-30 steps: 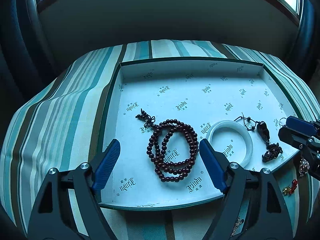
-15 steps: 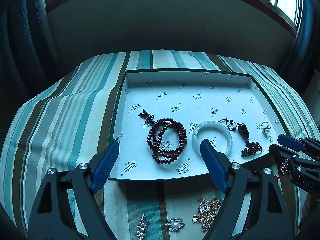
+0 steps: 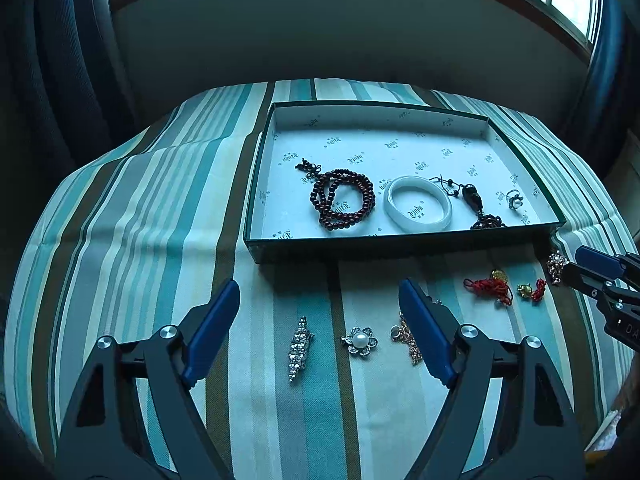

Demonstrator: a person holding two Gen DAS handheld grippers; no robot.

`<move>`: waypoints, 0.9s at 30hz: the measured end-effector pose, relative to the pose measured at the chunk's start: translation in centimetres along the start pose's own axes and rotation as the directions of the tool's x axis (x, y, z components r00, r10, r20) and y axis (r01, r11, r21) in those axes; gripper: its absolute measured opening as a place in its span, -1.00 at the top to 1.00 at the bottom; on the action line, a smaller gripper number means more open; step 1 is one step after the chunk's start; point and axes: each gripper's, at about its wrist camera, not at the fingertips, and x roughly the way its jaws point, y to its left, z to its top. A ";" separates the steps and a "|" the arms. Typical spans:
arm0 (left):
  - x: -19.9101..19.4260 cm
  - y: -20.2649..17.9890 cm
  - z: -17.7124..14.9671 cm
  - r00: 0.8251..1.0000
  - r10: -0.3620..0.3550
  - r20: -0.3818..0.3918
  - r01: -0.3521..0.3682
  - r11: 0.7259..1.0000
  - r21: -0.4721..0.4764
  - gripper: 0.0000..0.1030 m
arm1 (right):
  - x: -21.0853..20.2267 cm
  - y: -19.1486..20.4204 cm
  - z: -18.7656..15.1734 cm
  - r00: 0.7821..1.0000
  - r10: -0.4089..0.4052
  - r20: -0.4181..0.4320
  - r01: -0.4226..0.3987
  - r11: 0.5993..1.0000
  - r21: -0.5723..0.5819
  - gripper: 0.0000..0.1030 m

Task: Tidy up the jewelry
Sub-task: 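Lift both open tools out of the tray back over the remaining jewelry, then lower the left tool around the pearl flower brooch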

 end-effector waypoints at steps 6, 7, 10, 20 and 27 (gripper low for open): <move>-0.4 0.1 -2.3 0.999 0.009 -0.040 -0.009 1.000 0.001 -0.39 | 0.2 0.6 -2.1 0.998 0.006 -0.056 -0.007 1.000 -0.020 0.23; -0.4 0.1 -2.5 0.999 0.009 -0.046 -0.009 1.000 -0.002 -0.39 | 0.2 0.7 -2.4 0.998 0.007 -0.063 -0.008 1.000 -0.022 0.25; -0.5 -0.1 -3.0 0.999 0.003 -0.054 -0.003 1.000 -0.003 -0.37 | 0.2 1.0 -3.0 0.997 0.010 -0.077 -0.013 0.999 -0.031 0.28; 0.7 -2.0 -2.7 0.997 0.009 -0.074 -0.006 0.999 0.044 -0.17 | 0.2 0.7 -3.3 0.996 0.010 -0.089 -0.013 0.999 -0.032 0.37; 2.1 -2.0 -2.7 0.995 0.030 -0.097 -0.025 0.998 0.054 -0.05 | 0.6 -0.2 -3.2 0.995 0.009 -0.100 -0.012 1.000 -0.023 0.37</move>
